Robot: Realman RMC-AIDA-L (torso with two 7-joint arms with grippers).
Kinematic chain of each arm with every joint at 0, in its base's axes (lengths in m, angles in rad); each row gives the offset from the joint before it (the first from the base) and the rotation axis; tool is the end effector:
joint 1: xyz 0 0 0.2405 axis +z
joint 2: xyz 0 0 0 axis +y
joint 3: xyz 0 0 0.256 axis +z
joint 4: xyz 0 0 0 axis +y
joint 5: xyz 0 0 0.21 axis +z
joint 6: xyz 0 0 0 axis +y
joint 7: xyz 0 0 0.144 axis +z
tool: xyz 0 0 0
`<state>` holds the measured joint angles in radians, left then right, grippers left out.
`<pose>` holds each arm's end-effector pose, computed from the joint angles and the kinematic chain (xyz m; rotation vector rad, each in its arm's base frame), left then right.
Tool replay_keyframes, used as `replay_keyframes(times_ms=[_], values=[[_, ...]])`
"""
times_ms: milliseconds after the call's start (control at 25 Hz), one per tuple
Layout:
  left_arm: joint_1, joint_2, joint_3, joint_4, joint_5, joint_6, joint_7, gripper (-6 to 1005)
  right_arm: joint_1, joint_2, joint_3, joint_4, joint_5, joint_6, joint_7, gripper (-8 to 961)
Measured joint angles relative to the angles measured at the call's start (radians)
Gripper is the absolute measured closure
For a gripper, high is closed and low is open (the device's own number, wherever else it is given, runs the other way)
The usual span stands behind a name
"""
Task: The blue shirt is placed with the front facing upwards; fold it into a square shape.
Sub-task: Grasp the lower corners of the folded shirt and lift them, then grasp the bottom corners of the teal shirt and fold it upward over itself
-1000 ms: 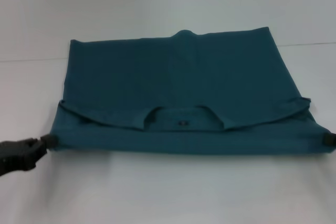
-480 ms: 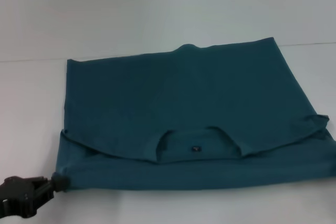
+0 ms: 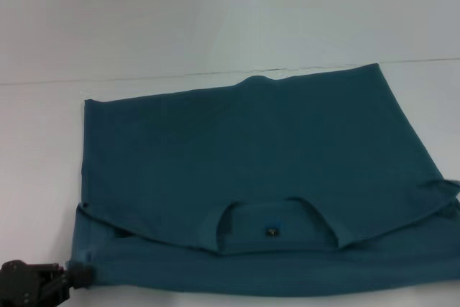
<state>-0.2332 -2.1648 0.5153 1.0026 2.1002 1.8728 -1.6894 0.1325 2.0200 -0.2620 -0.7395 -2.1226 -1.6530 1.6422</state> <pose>-0.3077 0.2317 0.0403 -2.5884 -1.1234 -0.7604 0.4051 0.1935 0.0831 -2.0567 1.3843 0.6984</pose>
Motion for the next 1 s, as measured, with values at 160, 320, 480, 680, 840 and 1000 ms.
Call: replay_keyframes(times_ms=[160,320,480,680,840,1000], values=[[0.002,0.001,-0.033,0.011,0.01,0.039,0.0,998,-0.028,0.004,0.065,0.0,0.0,-0.052,-0.036,920],[0.008,0.001,-0.04,0.027,0.018,0.063,0.001,998,-0.048,0.01,0.117,-0.019,0.0,-0.096,-0.047,921],[0.01,0.001,-0.049,0.032,0.019,0.075,0.003,998,-0.052,0.017,0.138,-0.038,0.0,-0.115,-0.047,921],[-0.036,0.008,-0.055,0.018,0.012,0.047,0.005,999,-0.003,0.009,0.142,-0.036,0.0,-0.105,-0.033,921],[-0.133,0.022,-0.052,-0.05,0.012,-0.045,0.001,999,0.08,0.0,0.137,-0.026,-0.006,-0.04,-0.004,920],[-0.243,0.04,-0.042,-0.137,0.021,-0.176,-0.002,999,0.166,-0.002,0.132,-0.024,-0.02,0.047,0.008,920]])
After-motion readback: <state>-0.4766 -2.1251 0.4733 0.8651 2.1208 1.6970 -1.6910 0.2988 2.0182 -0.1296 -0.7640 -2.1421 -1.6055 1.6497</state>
